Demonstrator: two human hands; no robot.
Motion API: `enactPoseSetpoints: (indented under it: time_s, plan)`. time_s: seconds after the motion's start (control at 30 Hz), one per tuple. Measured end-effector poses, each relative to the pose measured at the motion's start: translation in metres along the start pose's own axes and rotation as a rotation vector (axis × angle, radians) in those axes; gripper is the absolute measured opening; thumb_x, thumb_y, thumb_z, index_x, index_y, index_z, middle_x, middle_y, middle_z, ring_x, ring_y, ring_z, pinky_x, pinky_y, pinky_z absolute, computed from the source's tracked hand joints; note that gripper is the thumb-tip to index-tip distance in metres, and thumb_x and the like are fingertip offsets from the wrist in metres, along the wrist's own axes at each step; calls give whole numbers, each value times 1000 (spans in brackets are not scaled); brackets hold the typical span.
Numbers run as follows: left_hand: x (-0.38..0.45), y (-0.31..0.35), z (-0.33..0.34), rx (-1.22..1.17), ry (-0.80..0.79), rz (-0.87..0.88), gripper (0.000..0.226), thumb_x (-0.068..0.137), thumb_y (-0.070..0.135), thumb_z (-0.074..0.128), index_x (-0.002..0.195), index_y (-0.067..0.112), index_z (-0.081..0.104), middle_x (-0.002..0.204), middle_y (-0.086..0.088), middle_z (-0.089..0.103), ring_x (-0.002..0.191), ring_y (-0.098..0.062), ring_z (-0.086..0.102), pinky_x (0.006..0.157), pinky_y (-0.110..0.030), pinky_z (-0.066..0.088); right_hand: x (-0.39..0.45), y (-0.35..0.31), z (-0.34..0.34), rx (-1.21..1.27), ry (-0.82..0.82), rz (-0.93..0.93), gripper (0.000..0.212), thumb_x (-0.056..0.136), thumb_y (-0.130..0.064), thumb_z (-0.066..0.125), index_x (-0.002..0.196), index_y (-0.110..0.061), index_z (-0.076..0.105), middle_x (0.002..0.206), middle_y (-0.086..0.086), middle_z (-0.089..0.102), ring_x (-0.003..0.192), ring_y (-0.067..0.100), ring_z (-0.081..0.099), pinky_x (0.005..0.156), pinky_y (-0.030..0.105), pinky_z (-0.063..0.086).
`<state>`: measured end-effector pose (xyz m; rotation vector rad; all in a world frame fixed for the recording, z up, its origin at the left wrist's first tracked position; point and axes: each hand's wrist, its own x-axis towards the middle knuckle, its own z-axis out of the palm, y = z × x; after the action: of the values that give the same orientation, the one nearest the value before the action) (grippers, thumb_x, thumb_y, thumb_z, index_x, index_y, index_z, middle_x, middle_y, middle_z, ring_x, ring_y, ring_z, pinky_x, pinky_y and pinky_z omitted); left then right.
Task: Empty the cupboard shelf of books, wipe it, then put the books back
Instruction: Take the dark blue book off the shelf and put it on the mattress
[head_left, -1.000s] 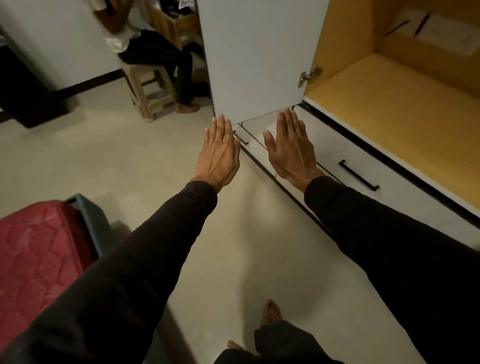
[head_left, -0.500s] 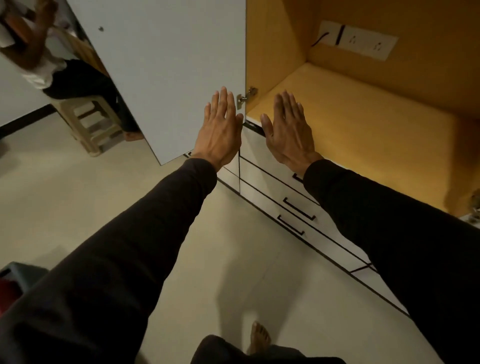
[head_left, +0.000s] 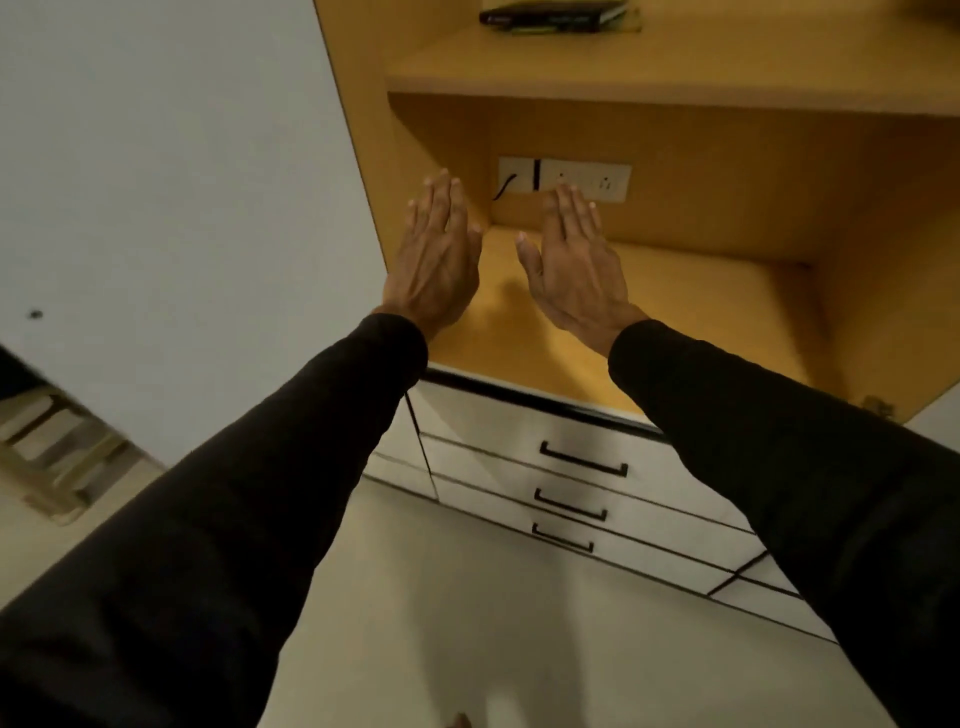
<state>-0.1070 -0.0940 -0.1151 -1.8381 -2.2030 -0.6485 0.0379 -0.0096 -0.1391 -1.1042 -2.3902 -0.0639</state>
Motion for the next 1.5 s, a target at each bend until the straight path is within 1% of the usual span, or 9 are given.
enactPoseSetpoints:
  time_s: [0.13, 0.3, 0.43, 0.6, 0.77, 0.97, 1.17, 1.3, 1.5]
  plan:
    - [48, -4, -3, -25, 27, 106, 55, 107, 27, 18, 153, -1, 8, 162, -19, 3, 151, -28, 0, 120, -36, -3, 37, 6, -14, -16, 50, 50, 66, 105, -45, 16, 154, -1, 10, 162, 18, 5, 151, 26, 2, 123, 41, 4]
    - [100, 4, -2, -84, 55, 203, 55, 107, 28, 18, 153, -2, 9, 162, -19, 5, 151, -28, 0, 120, -36, -3, 79, 18, -31, -52, 147, 60, 66, 105, -44, 17, 153, 1, 15, 161, 20, 11, 150, 28, 7, 123, 40, 4]
    - [150, 19, 0, -102, 83, 232, 55, 108, 27, 19, 153, -2, 8, 162, -19, 4, 151, -29, 0, 122, -37, -2, 115, 39, -42, -93, 216, 50, 65, 105, -44, 20, 151, 1, 20, 160, 20, 16, 150, 29, 12, 123, 40, 8]
    - [211, 40, 3, -142, 138, 228, 55, 108, 28, 19, 153, -1, 8, 162, -17, 2, 151, -26, -2, 121, -37, -2, 161, 79, -47, -142, 253, 28, 65, 104, -43, 19, 151, 2, 22, 159, 21, 19, 149, 29, 16, 123, 41, 10]
    - [263, 50, 7, -138, 185, 193, 55, 108, 28, 18, 154, 0, 7, 163, -16, 3, 151, -25, -1, 121, -34, -3, 198, 113, -53, -116, 242, 18, 65, 103, -42, 19, 152, 1, 20, 160, 20, 18, 150, 27, 14, 123, 41, 9]
    - [308, 48, 8, -126, 213, 155, 56, 107, 31, 17, 154, 2, 8, 163, -14, 4, 151, -23, -1, 122, -33, -3, 234, 142, -56, -109, 205, 22, 63, 105, -42, 20, 153, -2, 11, 162, 17, 8, 151, 26, 6, 123, 39, 3]
    - [343, 36, 15, -94, 198, 172, 56, 107, 32, 15, 154, 3, 5, 163, -14, 2, 151, -22, -2, 120, -31, -4, 270, 143, -54, -73, 194, 1, 67, 104, -46, 21, 154, -3, 10, 162, 15, 7, 151, 24, 5, 123, 37, 3]
    - [369, 25, 18, -85, 176, 202, 56, 107, 31, 16, 154, 2, 5, 163, -15, 2, 151, -22, -2, 122, -34, -2, 297, 141, -50, -87, 177, 24, 68, 104, -48, 18, 154, -4, 9, 162, 15, 6, 151, 23, 4, 122, 37, 4]
    - [405, 7, 23, -119, 149, 233, 56, 107, 31, 16, 154, 2, 7, 163, -14, 4, 151, -22, -1, 123, -35, 0, 329, 146, -42, -90, 165, 80, 67, 104, -48, 18, 153, -4, 14, 162, 15, 12, 150, 24, 9, 121, 34, 6]
